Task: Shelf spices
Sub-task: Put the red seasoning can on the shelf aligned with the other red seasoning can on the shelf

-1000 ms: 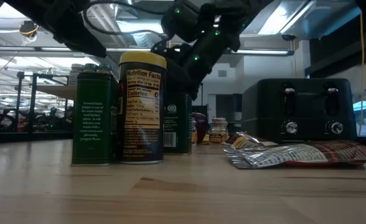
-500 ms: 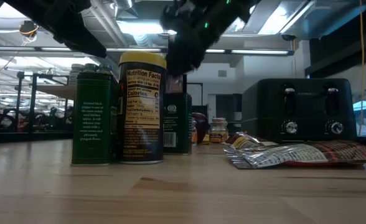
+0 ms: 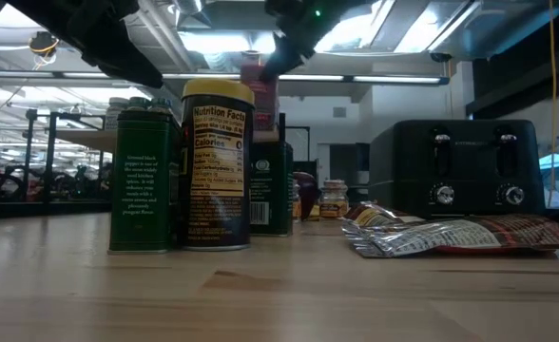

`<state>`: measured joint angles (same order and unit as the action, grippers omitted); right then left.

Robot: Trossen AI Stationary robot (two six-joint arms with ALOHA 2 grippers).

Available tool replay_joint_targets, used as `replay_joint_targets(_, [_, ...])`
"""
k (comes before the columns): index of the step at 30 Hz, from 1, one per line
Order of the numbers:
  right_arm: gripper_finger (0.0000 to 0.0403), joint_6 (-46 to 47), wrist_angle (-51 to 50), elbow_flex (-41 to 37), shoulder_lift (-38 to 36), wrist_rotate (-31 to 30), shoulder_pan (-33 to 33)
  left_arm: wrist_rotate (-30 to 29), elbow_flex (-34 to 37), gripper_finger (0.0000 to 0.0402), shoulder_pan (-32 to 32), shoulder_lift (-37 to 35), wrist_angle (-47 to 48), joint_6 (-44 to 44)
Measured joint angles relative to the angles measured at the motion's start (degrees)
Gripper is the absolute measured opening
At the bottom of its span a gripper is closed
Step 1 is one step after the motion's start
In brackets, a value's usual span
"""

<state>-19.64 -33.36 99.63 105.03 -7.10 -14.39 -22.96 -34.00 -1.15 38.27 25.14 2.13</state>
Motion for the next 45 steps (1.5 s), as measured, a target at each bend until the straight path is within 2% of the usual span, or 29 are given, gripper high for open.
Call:
replay_joint_targets(4, [0.0221,0.0,0.3,0.1,0.5,4.8,-4.0,0.0,0.0,0.0225,0.0,0.0,0.0,-0.1])
replay_joint_targets(13, [0.0221,-1.4,1.0,0.1,2.5,6.3,-4.3,0.0,0.0,0.0225,0.0,0.0,-0.1,-0.2])
replay_joint_targets(20, [0.0222,-1.8,-0.3,0.1,2.7,4.8,-4.5,0.0,0.0,0.0225,0.0,0.6,-0.2,-0.5])
replay_joint_targets(26, [0.0289,-2.0,-0.4,0.1,3.3,2.4,-4.5,0.0,0.0,0.0225,0.0,1.4,-0.3,-0.5])
replay_joint_targets(29, [0.0307,-2.8,0.1,0.1,3.6,1.5,-4.4,0.0,0.0,0.0225,0.0,2.0,-0.3,-0.4])
replay_joint_targets(39, [0.0315,-4.7,0.3,0.1,3.6,-3.4,-4.4,0.0,0.0,0.0225,0.0,2.8,-0.3,-0.5])
replay_joint_targets(45, [0.0315,-4.8,0.0,0.1,3.6,-3.9,-4.0,0.0,0.0,0.0225,0.0,2.8,-0.3,-0.5])
